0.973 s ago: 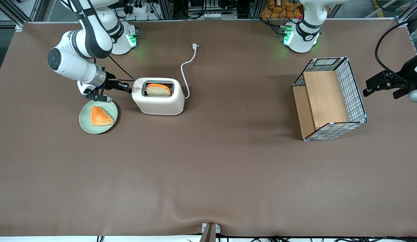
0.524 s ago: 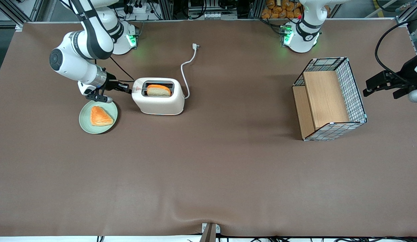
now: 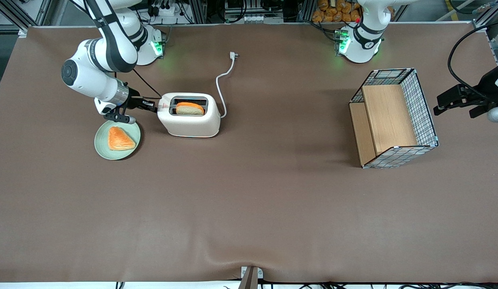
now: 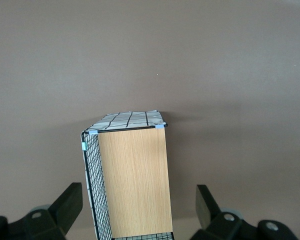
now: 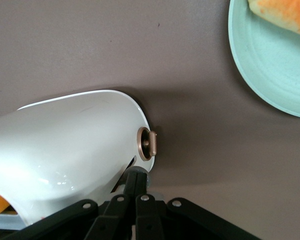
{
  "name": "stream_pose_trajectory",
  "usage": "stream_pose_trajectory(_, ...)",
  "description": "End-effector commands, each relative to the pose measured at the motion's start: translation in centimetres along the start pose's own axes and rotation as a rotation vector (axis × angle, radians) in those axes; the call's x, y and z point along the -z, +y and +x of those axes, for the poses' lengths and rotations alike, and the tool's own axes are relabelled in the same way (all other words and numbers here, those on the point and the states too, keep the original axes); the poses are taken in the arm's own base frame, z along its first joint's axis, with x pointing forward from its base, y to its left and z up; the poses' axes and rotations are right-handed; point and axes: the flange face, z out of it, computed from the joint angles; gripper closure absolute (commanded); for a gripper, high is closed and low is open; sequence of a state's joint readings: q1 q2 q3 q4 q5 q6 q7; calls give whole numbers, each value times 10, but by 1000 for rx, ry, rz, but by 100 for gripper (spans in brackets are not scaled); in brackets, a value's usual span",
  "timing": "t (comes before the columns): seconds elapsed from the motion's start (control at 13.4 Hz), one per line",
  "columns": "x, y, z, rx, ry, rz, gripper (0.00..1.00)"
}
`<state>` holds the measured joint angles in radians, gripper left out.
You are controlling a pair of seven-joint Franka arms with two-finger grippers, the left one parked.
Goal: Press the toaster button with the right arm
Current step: 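Press the toaster lever down with the right gripper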
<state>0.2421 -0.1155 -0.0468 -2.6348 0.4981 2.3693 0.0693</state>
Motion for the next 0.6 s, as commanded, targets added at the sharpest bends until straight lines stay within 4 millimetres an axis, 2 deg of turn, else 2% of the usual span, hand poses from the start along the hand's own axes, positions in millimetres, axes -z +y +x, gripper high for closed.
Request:
stream_pose_trajectory(0.0, -18, 6, -2, 35, 17, -2, 100)
stream_pose_trajectory(0.37, -26, 7, 1, 35, 24, -7, 100)
stream_pose_trajectory(0.52, -36, 7, 2, 58, 25, 24, 100)
